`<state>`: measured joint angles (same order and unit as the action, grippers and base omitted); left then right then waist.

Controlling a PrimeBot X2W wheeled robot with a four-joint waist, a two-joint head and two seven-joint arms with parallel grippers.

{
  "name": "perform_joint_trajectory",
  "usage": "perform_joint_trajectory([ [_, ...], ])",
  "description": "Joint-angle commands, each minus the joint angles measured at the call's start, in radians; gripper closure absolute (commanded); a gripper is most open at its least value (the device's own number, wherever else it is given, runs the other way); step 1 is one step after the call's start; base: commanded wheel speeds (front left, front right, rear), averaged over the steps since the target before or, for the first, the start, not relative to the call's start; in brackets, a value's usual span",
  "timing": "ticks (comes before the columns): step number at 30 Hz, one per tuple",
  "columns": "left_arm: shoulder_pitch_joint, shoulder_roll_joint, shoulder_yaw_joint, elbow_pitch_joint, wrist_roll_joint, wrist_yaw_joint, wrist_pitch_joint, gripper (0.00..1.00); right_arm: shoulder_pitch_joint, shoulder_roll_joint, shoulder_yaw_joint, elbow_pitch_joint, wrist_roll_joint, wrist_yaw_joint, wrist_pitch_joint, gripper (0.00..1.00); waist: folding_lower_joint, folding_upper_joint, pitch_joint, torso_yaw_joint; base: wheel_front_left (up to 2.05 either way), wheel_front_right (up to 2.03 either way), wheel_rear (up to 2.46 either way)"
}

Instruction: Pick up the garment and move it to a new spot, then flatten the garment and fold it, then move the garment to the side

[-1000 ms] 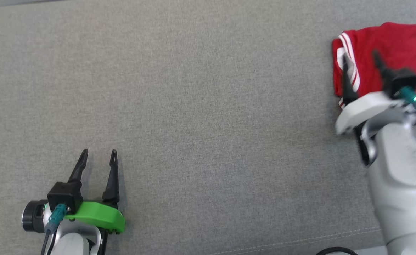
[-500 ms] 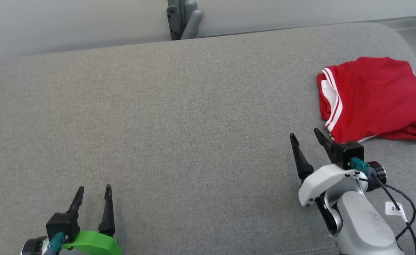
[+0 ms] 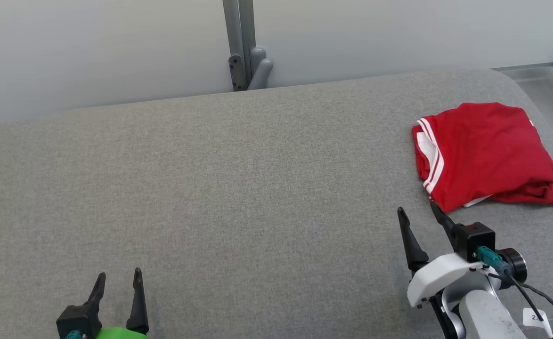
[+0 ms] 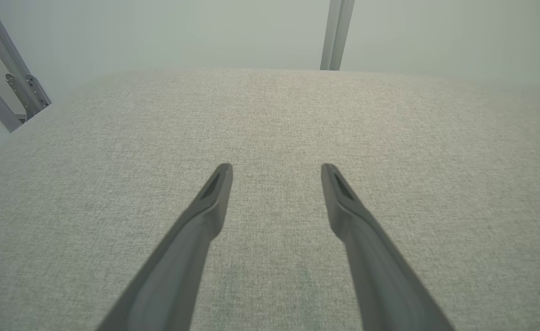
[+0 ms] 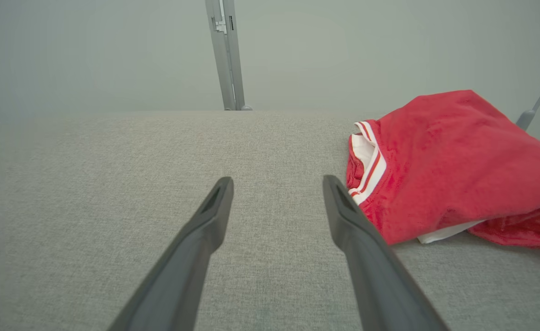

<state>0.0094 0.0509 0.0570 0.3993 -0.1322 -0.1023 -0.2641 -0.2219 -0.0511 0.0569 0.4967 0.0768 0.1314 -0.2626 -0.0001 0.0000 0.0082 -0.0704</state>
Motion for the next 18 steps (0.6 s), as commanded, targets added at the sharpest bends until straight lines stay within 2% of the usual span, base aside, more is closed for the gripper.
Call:
perform_joint_trajectory([
  [1, 0.013, 0.001, 0.004, -0.002, -0.008, 0.008, 0.001, 0.0, 0.021, -0.001, 0.01, -0.015, -0.003, -0.002, -0.002, 0.0, 0.0001, 0.0, -0.005, -0.002, 0.0, 0.0, 0.0],
  [18, 0.004, 0.001, 0.003, -0.022, -0.041, 0.006, 0.001, 0.0, 0.069, -0.001, 0.003, -0.057, 0.014, -0.002, -0.002, 0.0, 0.0001, 0.0, -0.01, 0.015, 0.0, 0.0, 0.0],
])
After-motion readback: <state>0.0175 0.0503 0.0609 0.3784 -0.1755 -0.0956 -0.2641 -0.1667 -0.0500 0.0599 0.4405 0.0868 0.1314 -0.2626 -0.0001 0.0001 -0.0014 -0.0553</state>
